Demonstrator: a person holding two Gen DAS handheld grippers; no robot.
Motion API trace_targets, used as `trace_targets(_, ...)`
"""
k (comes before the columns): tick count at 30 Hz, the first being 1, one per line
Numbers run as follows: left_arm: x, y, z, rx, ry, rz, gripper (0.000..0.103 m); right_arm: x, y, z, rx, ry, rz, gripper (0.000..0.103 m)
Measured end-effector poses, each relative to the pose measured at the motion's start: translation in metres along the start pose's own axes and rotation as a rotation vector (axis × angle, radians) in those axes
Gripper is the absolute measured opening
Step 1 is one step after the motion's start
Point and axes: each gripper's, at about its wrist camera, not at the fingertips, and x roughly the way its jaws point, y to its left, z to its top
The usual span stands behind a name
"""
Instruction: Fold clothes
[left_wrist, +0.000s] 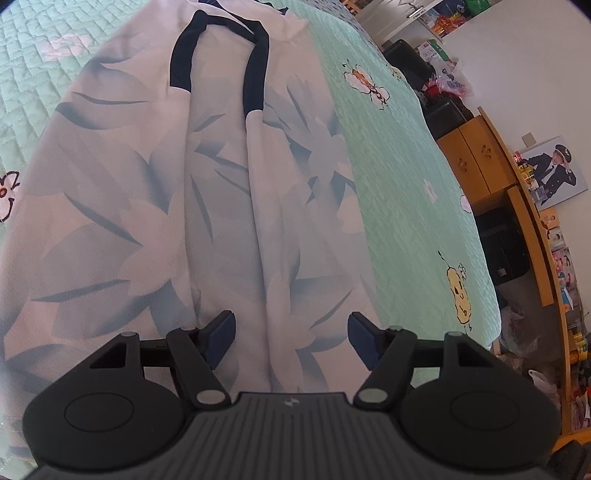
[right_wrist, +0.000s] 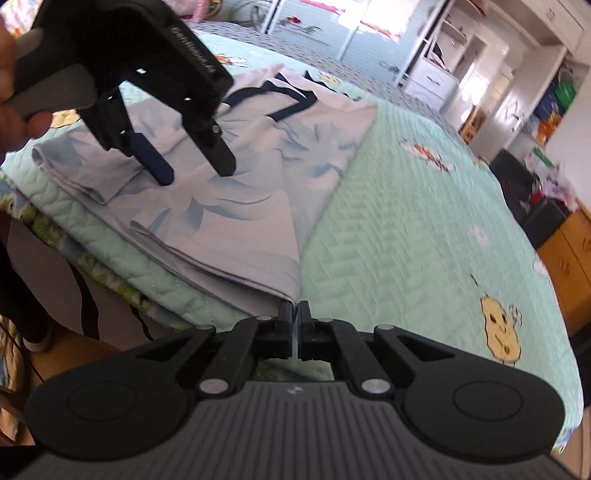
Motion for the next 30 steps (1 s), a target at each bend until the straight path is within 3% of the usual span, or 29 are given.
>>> trace_targets(5,0.002,-0.004,-0.004,0.028,-0.002,-0.005,0.068,0.0,-0.004,-0.003,0.009,-0.016,0.047,0.002)
trace_targets(11,0.003,-0.009,-0.007,0.073,-0.007,0.048,0.053,-0.001,-0.003,-0.003,-0.007,-0.03,0.068,0.003)
trace_targets(13,0.006,-0.009,-0.009,0.072,0.003,0.05,0.029,-0.002,-0.005,-0.003,0.005,-0.032,0.081,0.005)
trace_targets(14,0.007,-0.008,-0.009,0.07,0.011,0.051,0.024,-0.003,-0.007,-0.003,0.01,-0.032,0.094,0.006)
trace_targets(17,0.005,-0.008,-0.01,0.065,0.016,0.057,0.023,-0.004,-0.012,-0.004,0.036,-0.027,0.113,0.014)
trace_targets(26,-0.001,-0.003,-0.024,-0.01,0.068,0.019,0.029,-0.006,-0.014,-0.003,0.048,-0.044,0.131,0.014)
trace_targets(30,-0.001,-0.005,-0.031,-0.013,0.089,0.013,0.021,-0.007,-0.015,-0.002,0.046,-0.05,0.133,0.014)
